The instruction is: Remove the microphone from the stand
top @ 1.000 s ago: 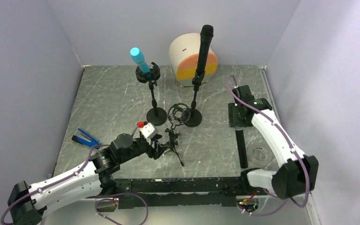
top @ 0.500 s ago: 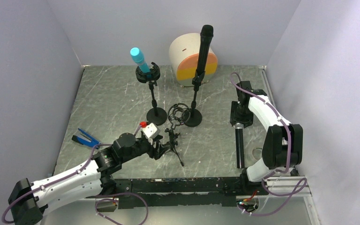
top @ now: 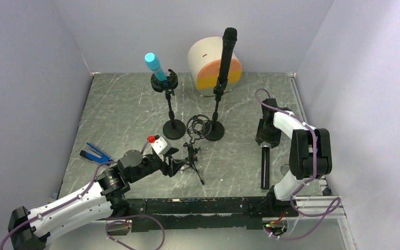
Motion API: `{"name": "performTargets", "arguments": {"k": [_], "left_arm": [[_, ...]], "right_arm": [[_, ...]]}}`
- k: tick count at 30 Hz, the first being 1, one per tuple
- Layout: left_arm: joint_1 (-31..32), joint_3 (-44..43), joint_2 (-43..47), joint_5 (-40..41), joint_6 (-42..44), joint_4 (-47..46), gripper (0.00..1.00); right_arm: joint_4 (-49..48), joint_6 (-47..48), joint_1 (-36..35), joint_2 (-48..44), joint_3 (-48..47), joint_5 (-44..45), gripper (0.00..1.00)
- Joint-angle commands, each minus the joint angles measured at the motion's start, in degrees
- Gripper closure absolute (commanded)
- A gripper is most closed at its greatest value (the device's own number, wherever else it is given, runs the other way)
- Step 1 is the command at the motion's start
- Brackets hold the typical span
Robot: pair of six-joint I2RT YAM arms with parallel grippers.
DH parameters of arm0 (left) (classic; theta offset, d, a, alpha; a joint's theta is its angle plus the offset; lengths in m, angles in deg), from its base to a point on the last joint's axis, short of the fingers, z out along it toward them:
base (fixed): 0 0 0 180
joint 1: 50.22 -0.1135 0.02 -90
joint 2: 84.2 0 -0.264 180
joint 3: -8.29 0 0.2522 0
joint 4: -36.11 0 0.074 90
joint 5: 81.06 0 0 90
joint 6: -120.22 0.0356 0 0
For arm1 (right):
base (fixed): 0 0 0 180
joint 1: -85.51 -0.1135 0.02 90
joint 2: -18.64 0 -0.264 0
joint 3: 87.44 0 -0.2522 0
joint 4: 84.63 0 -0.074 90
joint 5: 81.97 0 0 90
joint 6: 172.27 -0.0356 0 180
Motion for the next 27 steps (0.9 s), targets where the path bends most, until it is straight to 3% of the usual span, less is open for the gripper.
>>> {"name": "performTargets", "arguments": {"k": [1, 3, 8, 13, 20, 23, 27], "left_arm": [[-0.1, -0.1, 0.1, 1.4, 0.2, 1.0, 0.35], [-0.1, -0.5, -0.3, 1.3, 0.3, 1.3, 0.35], [-0.1, -1.8, -1.2, 1.3, 1.0, 2.2, 0.35], [-0.1, -2.3, -1.1, 1.9, 1.2, 3.1, 0.35], [-0.1, -3.6, 0.0, 2.0, 1.7, 6.4, 0.35], [-0.1, -4.2, 0.6, 3.6, 1.6, 8.3, 0.35], [-0.1, -4.4, 1.4, 5.2, 1.8, 9.5, 0.35]], "right_arm": [[-0.9, -1.1, 0.4, -4.5, 1.2, 7.4, 0.38], [0.9, -1.0, 0.3, -6.9, -0.6, 9.0, 0.29], [4.7, -0.7, 0.3, -14.5, -7.1, 9.2, 0.15], [1.2, -1.5, 0.2, -25.2, -7.2, -1.6, 0.16], [-23.0, -8.5, -0.1, -48.1, 15.9, -33.3, 0.19], [-34.9, -14.7, -1.9, -57.2, 26.5, -39.2, 0.26], [-38.4, -14.6, -9.4, -65.6, 33.1, -37.8, 0.27]]}}
